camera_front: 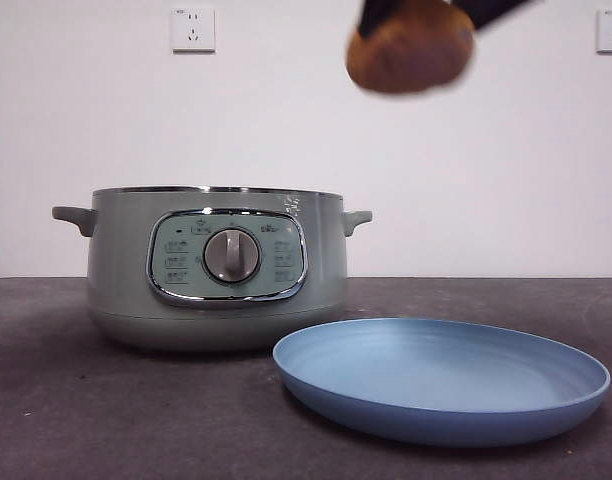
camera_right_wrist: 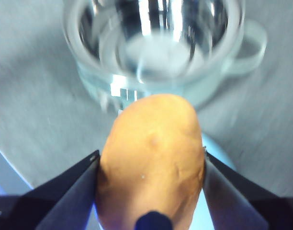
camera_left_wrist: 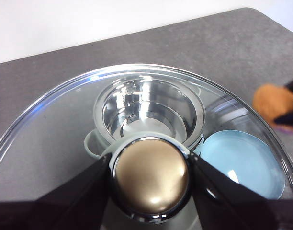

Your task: Take the potato out from the steamer,put the potato on the plate,close the lid

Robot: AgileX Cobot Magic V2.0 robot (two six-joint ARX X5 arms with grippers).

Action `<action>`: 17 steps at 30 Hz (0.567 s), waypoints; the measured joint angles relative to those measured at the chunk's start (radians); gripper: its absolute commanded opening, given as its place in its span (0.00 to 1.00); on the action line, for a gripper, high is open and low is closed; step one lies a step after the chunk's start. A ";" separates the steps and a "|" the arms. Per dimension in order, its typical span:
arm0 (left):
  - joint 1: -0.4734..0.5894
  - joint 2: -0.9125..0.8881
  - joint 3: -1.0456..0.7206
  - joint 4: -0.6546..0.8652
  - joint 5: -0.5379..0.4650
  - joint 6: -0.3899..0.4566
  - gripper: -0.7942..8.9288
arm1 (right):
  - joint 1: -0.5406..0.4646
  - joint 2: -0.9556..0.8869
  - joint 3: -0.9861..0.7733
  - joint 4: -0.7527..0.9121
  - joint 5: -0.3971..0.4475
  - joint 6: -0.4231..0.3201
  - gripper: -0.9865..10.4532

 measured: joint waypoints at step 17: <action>0.000 0.043 0.000 0.013 0.005 0.002 0.07 | -0.011 0.022 -0.501 0.472 0.000 0.071 0.07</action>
